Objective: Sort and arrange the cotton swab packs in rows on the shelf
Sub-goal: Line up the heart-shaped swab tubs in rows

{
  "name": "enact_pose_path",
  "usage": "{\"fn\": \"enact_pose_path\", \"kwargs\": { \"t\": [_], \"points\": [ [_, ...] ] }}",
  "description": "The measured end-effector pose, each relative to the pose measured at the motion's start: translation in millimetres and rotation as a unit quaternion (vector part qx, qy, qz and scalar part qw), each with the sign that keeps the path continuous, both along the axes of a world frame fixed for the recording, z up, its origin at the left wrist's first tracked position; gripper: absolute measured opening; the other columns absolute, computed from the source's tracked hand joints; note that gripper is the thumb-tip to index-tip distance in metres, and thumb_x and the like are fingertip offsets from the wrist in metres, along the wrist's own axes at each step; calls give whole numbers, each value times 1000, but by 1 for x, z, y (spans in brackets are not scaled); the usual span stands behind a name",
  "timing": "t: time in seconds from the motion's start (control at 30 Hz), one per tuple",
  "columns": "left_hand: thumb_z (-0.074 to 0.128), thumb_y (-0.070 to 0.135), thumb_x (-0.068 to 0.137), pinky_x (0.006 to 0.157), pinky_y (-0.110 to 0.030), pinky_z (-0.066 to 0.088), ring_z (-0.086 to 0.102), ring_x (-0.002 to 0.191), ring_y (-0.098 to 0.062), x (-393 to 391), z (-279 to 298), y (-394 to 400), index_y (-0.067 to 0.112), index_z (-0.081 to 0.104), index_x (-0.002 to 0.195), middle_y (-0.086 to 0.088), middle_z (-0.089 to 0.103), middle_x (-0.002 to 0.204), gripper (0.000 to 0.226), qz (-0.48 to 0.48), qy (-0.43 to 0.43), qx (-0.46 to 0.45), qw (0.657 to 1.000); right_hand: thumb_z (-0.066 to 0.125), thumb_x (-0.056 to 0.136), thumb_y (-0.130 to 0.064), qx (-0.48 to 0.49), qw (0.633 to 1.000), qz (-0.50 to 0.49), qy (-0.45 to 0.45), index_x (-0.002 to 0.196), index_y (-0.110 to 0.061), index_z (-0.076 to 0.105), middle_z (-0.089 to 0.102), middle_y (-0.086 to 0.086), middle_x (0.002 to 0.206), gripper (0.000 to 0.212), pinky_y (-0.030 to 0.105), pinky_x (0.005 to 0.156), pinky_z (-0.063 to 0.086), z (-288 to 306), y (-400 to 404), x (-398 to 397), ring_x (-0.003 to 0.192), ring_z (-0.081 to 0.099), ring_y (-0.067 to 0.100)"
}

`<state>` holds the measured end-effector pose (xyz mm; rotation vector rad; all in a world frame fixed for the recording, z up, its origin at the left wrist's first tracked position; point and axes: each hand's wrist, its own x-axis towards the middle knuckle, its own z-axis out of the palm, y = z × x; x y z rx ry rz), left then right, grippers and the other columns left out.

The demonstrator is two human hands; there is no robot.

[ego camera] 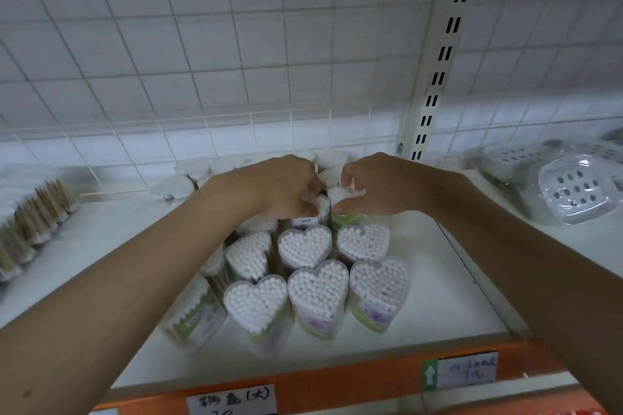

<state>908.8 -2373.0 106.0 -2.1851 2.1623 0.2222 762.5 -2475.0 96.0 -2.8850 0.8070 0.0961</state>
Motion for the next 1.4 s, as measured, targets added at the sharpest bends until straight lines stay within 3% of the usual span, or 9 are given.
{"fn": "enact_pose_path", "kwargs": {
  "t": [0.13, 0.27, 0.33, 0.43, 0.6, 0.93, 1.1, 1.3, 1.4],
  "points": [
    [52, 45, 86, 74, -35, 48, 56, 87, -22, -1, 0, -2, 11, 64, 87, -3, 58, 86, 36, 2, -63, -23, 998, 61, 80, -52, 8, 1000, -10, -18, 114, -16, 51, 55, 2, 108, 50, 28, 72, 41, -3, 3, 0, 91, 52, 19],
    [46, 58, 85, 61, -29, 37, 49, 72, -17, 0, -3, -5, 17, 54, 75, 3, 47, 73, 43, 29, -103, -33, 994, 63, 80, -44, 32, 999, -16, -23, 118, -18, 50, 54, 2, 115, 48, 29, 78, 44, -2, 4, -2, 97, 52, 19],
    [43, 62, 85, 55, -28, 31, 42, 62, -12, 0, -3, -6, 19, 44, 66, 3, 43, 67, 47, 31, -107, -29, 993, 63, 79, -47, 38, 999, -16, -24, 119, -19, 49, 53, 1, 116, 51, 32, 83, 45, -3, 4, -3, 100, 52, 18],
    [42, 64, 84, 50, -26, 29, 43, 56, -10, 1, -2, -7, 15, 48, 62, 2, 46, 62, 54, 37, -84, -26, 995, 65, 74, -55, 36, 999, -18, -30, 118, -19, 49, 52, -1, 106, 59, 32, 80, 45, -7, 5, -3, 96, 51, 17],
    [50, 61, 83, 66, -27, 44, 55, 77, -16, 5, 0, -2, 12, 65, 91, 0, 58, 83, 52, 44, -47, -3, 998, 73, 73, -41, 38, 998, -25, -47, 121, -20, 47, 47, 0, 103, 58, 27, 71, 38, -13, 3, -6, 92, 48, 17],
    [51, 56, 85, 60, -27, 35, 51, 70, -15, 7, -5, -1, 12, 61, 77, 1, 50, 68, 46, 41, -1, -9, 999, 62, 79, -34, 93, 980, -63, -162, 120, -36, 47, 34, 1, 106, 43, 17, 56, 33, -3, -1, -18, 71, 51, 7],
    [50, 57, 85, 66, -28, 41, 56, 77, -19, 8, -5, -1, 8, 65, 89, -1, 55, 75, 51, 43, 2, -6, 999, 58, 79, -27, 116, 972, -80, -190, 115, -31, 39, 48, -3, 91, 41, 18, 49, 35, 1, -4, -21, 62, 52, 5],
    [50, 56, 86, 67, -29, 43, 56, 77, -19, 8, -6, 0, 9, 64, 90, -1, 55, 77, 49, 43, 7, -4, 999, 74, 67, -14, 94, 981, -70, -154, 123, -30, 25, 36, 5, 104, 76, 27, 58, 41, -4, -5, -29, 76, 43, 11],
    [50, 56, 86, 65, -28, 41, 56, 76, -18, 9, -6, 1, 9, 63, 88, -1, 54, 76, 48, 42, 12, -4, 999, 77, 64, -10, 80, 981, -70, -162, 127, -25, 20, 38, 7, 105, 86, 23, 55, 38, -5, -5, -30, 76, 42, 10]
  ]
}}
